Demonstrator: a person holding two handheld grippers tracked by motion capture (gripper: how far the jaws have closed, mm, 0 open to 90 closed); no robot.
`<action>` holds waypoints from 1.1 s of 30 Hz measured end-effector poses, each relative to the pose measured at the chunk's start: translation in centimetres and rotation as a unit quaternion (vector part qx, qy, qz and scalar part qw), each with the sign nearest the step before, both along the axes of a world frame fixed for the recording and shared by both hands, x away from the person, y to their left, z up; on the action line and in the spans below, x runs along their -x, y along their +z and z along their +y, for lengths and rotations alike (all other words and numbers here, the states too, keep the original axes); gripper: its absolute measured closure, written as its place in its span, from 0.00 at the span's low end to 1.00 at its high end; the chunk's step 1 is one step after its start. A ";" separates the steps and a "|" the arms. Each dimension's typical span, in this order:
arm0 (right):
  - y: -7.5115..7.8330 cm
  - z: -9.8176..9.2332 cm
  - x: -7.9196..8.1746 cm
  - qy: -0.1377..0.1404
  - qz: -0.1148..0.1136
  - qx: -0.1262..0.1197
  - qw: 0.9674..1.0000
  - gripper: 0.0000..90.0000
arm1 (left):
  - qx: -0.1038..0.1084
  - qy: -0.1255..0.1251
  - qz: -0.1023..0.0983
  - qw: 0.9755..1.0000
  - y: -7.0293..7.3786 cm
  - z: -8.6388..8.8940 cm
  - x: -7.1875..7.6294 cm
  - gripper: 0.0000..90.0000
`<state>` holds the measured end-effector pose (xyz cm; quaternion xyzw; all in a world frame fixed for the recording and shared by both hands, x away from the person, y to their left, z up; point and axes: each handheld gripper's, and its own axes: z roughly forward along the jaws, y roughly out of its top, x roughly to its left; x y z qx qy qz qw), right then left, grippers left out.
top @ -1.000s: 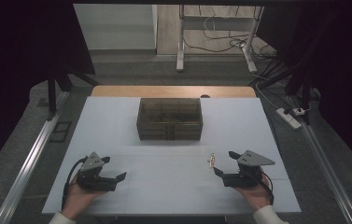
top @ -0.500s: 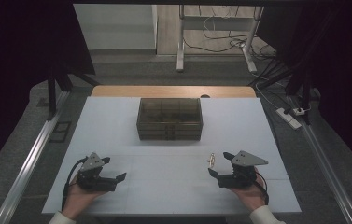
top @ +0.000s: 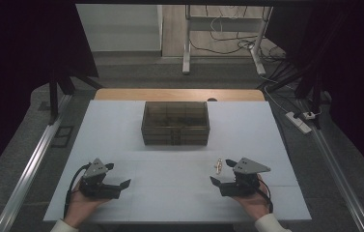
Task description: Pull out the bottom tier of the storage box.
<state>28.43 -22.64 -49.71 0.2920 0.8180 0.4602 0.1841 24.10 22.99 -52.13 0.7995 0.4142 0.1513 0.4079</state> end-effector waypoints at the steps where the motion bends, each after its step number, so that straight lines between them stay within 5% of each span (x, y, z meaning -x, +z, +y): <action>1: 0.0 0.1 0.1 0.001 0.001 0.000 1.000 0.17 | -0.001 -0.001 0.000 1.000 0.0 0.0 0.0 0.10; 12: 0.0 0.5 0.0 -0.007 -0.001 -0.016 1.000 0.17 | -0.004 0.000 -0.001 1.000 -0.1 0.1 -0.1 0.10; 33: -0.5 3.6 -0.7 -0.007 -0.005 0.004 1.000 0.18 | -0.007 -0.001 0.001 1.000 -0.4 0.0 -0.1 0.10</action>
